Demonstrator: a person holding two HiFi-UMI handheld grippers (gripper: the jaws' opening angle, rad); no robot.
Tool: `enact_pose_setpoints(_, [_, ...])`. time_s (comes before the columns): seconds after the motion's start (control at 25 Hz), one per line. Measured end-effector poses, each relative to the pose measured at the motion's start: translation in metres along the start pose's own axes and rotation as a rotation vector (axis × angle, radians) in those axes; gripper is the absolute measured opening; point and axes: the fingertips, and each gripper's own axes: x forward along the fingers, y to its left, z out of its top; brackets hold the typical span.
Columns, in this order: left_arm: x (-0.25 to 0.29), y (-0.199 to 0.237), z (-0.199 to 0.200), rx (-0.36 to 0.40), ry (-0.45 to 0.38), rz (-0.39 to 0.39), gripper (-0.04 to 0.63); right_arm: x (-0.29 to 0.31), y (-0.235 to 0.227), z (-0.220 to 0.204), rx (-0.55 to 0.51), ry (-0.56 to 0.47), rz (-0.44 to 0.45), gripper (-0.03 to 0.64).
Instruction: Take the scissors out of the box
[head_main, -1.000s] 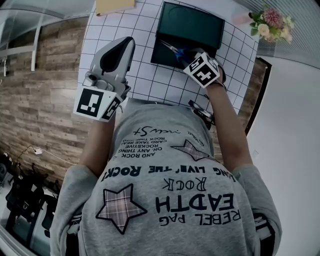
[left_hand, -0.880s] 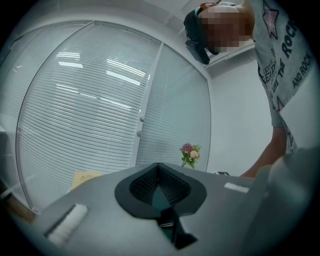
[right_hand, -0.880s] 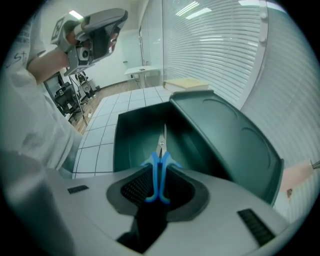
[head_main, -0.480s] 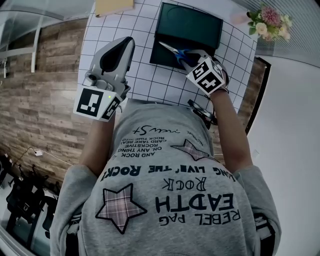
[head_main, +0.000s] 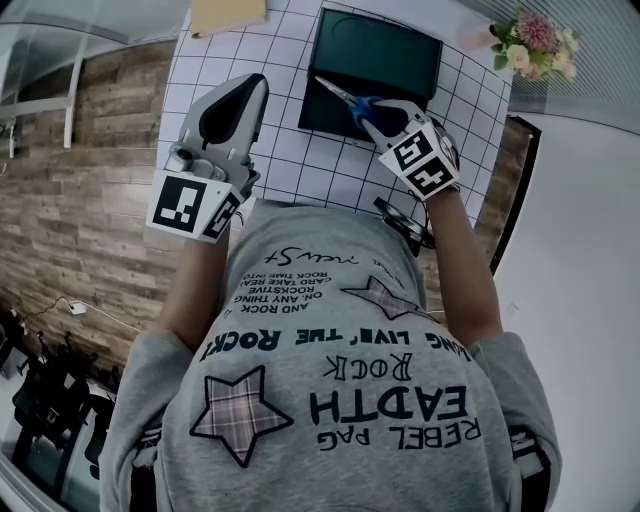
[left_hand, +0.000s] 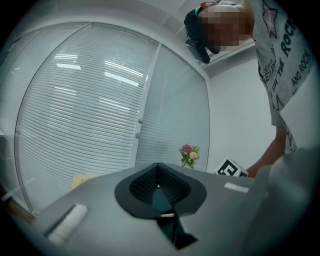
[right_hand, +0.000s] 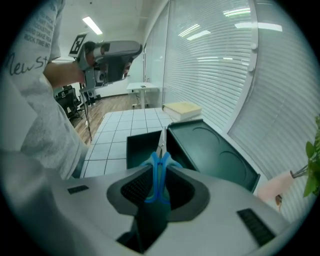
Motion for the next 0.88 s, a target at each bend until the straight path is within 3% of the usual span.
enact_pose_setpoints(0.28, [0.000,-0.002,0.006,0.016,-0.006,0.001,0.009,-0.020,-0.005,0.017,0.122,-0.127,-0.012,0.095])
enact_pose_setpoints(0.88, [0.000,-0.010,0.020,0.054,-0.016,-0.003,0.009,-0.072,-0.020,0.050,0.149,-0.341,-0.111,0.095])
